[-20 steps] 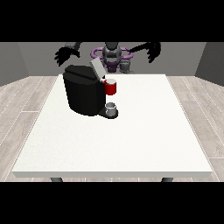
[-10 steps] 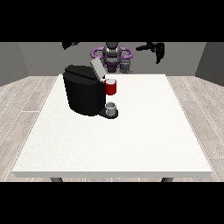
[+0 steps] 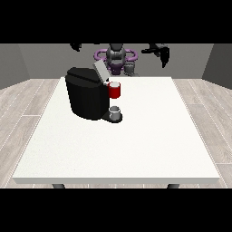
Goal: Insert the coffee pod into the coffee machine and close the lid
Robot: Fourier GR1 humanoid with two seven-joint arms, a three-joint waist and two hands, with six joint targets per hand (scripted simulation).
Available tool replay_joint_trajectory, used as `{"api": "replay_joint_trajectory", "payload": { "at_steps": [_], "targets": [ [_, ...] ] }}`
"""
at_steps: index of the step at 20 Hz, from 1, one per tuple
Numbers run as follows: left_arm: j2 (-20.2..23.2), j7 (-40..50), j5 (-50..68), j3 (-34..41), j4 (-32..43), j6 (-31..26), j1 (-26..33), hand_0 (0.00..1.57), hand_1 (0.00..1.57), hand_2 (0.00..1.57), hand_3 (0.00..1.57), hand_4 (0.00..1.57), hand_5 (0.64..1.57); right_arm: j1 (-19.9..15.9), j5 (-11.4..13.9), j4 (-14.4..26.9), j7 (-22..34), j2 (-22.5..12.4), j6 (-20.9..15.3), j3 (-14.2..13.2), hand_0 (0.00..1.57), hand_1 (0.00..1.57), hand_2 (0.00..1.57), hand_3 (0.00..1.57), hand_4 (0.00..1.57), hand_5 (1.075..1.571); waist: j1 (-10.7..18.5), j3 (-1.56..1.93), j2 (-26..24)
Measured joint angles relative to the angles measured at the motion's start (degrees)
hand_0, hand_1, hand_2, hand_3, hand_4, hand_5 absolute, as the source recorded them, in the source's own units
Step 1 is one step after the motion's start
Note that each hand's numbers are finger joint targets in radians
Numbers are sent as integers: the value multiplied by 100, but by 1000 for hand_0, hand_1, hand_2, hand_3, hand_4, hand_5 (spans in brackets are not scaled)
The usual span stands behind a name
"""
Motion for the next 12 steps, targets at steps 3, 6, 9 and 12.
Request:
{"api": "replay_joint_trajectory", "payload": {
  "at_steps": [3,6,9,12],
  "targets": [
    [-55,194,215,-227,-446,69,247,0,0,0,0,0,1571,-185,46,76,53,-8,62,14,0,0,0,0,123,1571,62,0,63],
    [-54,359,412,-320,-836,19,386,0,0,0,0,0,1571,-355,32,285,-8,-32,142,-58,0,0,0,0,0,1571,157,0,260],
    [-64,446,611,-478,-1198,109,549,0,0,0,0,0,1571,-680,-60,505,-18,-48,172,-219,0,0,0,0,0,1571,226,1,465],
    [-19,547,726,-539,-1571,77,724,0,0,0,0,0,1571,-840,-119,760,-98,-71,223,-348,0,0,0,0,0,1571,263,1,653]
  ]
}}
